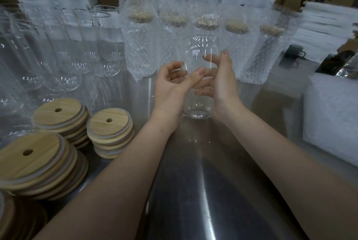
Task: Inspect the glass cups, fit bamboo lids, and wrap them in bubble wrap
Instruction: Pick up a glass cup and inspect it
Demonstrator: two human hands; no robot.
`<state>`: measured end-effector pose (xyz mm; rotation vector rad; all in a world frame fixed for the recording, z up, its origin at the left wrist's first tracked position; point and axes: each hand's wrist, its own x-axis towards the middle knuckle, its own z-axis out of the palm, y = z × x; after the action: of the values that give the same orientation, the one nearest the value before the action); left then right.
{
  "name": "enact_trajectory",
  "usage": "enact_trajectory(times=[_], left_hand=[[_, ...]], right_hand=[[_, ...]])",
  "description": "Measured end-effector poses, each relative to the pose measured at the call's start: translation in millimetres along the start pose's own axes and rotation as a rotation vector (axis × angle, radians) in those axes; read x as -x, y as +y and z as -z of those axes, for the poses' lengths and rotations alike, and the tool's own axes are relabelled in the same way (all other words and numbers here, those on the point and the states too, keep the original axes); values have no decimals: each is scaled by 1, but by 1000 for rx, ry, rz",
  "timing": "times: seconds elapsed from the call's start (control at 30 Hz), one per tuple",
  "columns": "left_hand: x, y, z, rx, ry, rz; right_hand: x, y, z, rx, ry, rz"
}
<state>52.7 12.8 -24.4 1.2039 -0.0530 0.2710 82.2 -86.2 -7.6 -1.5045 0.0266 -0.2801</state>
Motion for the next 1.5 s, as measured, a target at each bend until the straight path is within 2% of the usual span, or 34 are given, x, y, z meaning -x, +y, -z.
enact_trajectory(times=[0.2, 0.43, 0.67, 0.83, 0.93, 1.03, 1.1, 1.2, 1.37, 1.5], left_hand=[[0, 3, 4, 61, -58, 26], [1, 4, 6, 112, -96, 77], [-3, 2, 5, 168, -202, 135], [-5, -1, 4, 98, -147, 114], [-3, -4, 0, 39, -22, -7], [0, -5, -3, -70, 66, -89], [0, -5, -5, -121, 12, -67], [3, -4, -8, -237, -86, -32], [1, 1, -1, -208, -39, -84], [2, -1, 2, -154, -100, -62]], right_hand=[[-4, -4, 7, 9, -42, -68], [-8, -4, 15, -95, -122, -118], [-2, -3, 7, -222, -67, -155], [6, -1, 0, -370, -208, -283], [6, -2, 1, -295, -175, -243], [5, 0, 0, -89, -27, -36], [7, 3, -5, -6, 39, 61], [11, 5, -10, 25, 88, 105], [12, -2, -9, 27, 74, 43], [8, -7, -1, 16, 11, -64]])
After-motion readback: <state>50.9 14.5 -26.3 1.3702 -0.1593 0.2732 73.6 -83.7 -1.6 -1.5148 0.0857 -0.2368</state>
